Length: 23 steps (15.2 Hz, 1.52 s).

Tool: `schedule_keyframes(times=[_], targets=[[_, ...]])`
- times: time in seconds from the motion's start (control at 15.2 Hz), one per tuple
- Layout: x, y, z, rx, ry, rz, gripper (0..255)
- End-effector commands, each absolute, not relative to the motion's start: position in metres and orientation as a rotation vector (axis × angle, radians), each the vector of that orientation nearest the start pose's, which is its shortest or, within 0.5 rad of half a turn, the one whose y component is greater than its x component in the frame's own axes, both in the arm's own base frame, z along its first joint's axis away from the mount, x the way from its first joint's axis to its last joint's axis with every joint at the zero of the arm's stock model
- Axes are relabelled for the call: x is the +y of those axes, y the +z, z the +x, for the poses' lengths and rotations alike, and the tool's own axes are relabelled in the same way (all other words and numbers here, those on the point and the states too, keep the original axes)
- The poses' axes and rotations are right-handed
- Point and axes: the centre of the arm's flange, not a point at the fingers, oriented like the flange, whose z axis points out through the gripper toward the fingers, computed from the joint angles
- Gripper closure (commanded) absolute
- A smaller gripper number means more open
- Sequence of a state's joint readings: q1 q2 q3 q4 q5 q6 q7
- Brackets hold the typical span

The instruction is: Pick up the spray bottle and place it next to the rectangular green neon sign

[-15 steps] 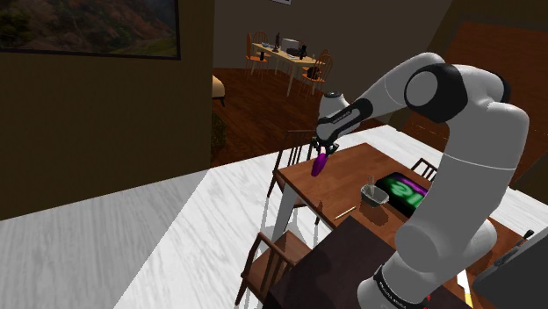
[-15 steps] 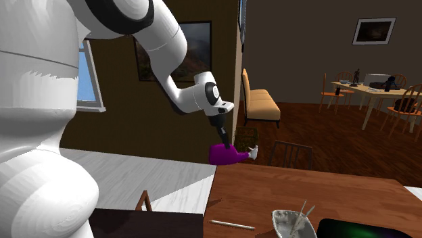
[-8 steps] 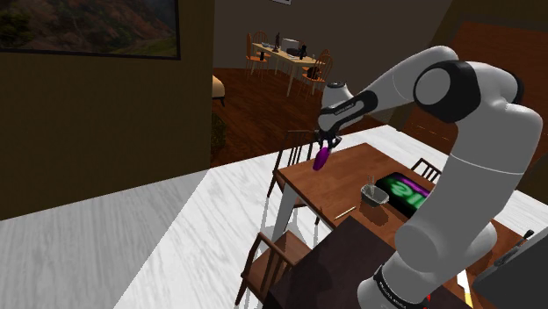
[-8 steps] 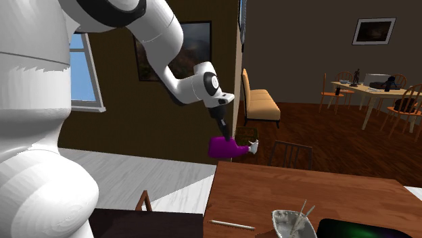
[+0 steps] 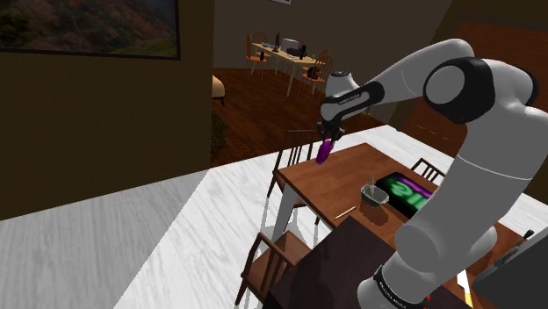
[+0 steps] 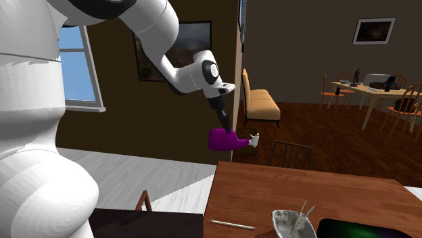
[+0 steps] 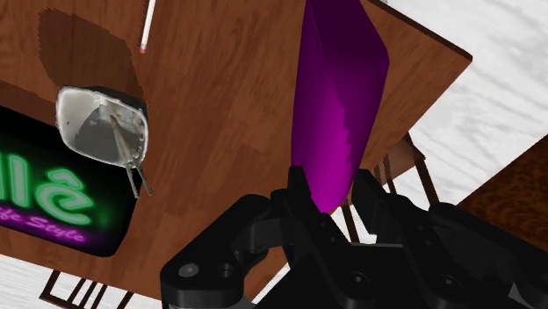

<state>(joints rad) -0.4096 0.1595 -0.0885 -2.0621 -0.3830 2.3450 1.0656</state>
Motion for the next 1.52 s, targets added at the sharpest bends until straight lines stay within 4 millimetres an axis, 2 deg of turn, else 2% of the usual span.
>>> schedule_keyframes(times=[0.0, 1.06, 1.45], targets=[[-0.284, 0.382, 0.516, 2.058, -0.342, -2.683, 255], [-0.284, 0.464, 0.516, 2.058, -0.342, -2.683, 255], [-0.299, 0.465, 0.438, 2.058, -0.342, -2.683, 255]])
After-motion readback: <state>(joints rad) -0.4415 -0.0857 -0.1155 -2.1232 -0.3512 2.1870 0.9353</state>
